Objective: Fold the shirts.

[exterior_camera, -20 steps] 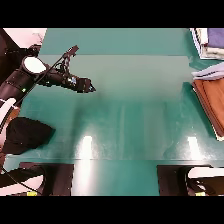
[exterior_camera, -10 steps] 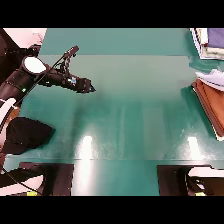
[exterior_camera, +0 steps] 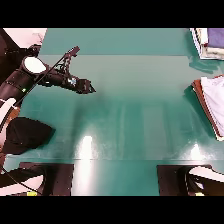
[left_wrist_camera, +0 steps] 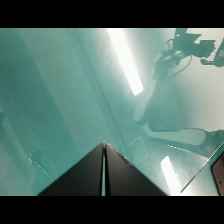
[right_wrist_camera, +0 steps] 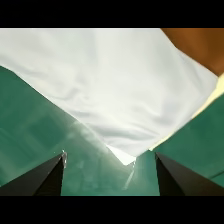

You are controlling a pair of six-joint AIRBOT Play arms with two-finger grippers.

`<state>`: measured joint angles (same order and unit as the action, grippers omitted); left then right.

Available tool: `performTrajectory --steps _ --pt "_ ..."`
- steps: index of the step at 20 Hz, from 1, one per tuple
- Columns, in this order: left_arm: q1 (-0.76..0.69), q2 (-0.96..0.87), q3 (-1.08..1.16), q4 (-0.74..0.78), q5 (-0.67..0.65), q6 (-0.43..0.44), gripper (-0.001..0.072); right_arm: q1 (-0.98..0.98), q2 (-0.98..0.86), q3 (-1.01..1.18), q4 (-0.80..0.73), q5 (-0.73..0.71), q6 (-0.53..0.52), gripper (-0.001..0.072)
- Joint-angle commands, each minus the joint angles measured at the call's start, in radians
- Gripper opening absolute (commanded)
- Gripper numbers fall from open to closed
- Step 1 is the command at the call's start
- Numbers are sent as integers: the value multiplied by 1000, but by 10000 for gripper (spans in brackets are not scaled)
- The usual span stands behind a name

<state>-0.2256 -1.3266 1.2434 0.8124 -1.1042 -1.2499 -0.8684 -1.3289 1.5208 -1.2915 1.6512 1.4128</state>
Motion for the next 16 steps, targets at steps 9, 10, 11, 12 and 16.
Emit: performTrajectory --steps 9,10,11,12,16 --pt "0 0 0 -13 11 1 22 299 157 -50 301 -172 1 568" --pt "0 0 0 -13 16 1 22 367 163 -50 303 -179 1 568" --pt "0 0 0 -13 16 1 22 432 164 -50 302 -186 1 568" --pt "0 0 0 -13 16 1 22 497 165 -50 302 -193 1 567" --pt "0 0 0 -13 16 1 22 698 164 -50 294 -241 -43 313"
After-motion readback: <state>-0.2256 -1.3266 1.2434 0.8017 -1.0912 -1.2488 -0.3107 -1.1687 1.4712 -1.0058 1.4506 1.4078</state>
